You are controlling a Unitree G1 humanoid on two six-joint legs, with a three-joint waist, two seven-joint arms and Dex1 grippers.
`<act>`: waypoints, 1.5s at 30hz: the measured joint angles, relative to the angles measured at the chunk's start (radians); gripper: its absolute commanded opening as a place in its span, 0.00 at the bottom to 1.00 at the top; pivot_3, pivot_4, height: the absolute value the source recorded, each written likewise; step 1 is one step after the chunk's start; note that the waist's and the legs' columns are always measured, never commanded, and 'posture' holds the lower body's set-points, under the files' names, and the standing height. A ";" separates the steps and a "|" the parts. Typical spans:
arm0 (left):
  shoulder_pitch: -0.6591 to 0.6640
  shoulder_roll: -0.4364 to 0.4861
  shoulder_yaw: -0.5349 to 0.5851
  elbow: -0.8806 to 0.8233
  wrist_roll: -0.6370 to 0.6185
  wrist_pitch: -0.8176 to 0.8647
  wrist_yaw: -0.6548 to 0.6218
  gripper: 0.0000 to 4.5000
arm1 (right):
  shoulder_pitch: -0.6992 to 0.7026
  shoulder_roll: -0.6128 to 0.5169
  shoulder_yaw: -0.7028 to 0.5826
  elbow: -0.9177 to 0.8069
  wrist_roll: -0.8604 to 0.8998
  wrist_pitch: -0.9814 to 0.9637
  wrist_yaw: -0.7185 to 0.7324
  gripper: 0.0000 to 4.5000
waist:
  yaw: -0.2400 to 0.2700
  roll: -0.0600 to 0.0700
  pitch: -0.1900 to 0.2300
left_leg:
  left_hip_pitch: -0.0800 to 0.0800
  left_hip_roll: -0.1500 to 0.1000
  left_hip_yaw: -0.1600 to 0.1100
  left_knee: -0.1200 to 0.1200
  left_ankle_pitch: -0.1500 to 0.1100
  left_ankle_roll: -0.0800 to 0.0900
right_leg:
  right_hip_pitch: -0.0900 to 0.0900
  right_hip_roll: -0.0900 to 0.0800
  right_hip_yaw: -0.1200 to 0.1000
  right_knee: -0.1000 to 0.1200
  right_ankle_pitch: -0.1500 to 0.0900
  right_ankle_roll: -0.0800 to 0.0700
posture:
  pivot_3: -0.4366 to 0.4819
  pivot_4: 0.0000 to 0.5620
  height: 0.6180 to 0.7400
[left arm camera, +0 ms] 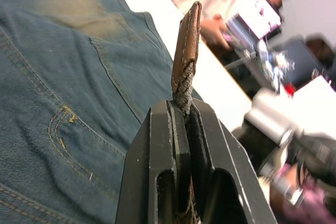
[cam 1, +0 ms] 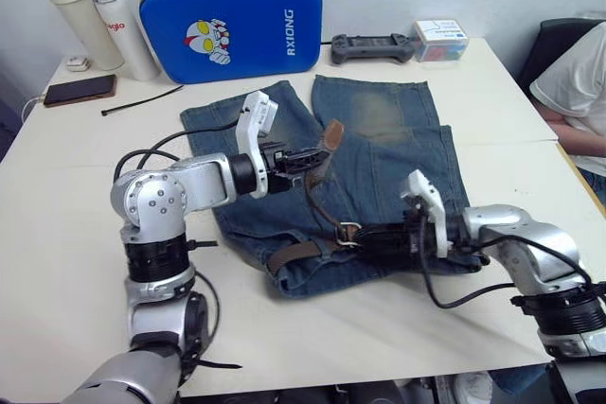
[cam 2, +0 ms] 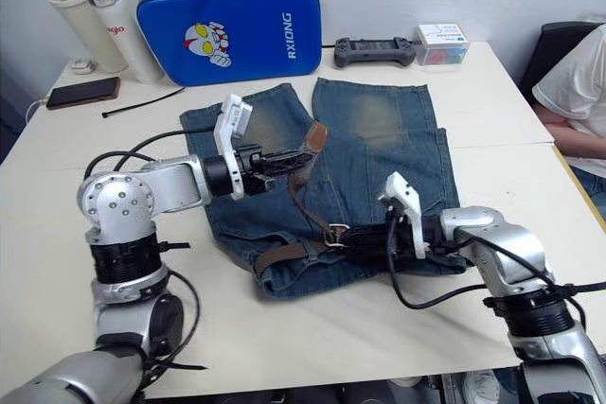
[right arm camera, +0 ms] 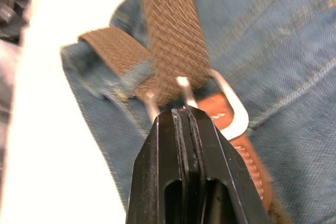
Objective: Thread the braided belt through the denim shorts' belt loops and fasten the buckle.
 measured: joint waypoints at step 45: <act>0.053 0.139 -0.223 0.030 0.143 -0.357 -0.301 0.00 | -0.225 0.110 0.275 0.179 -0.234 -0.028 0.042 0.01 | -0.021 0.000 0.000 | -0.001 0.000 -0.001 -0.001 0.000 0.001 | -0.001 0.000 0.000 0.000 0.000 0.000 | 0.48 0.27 1.00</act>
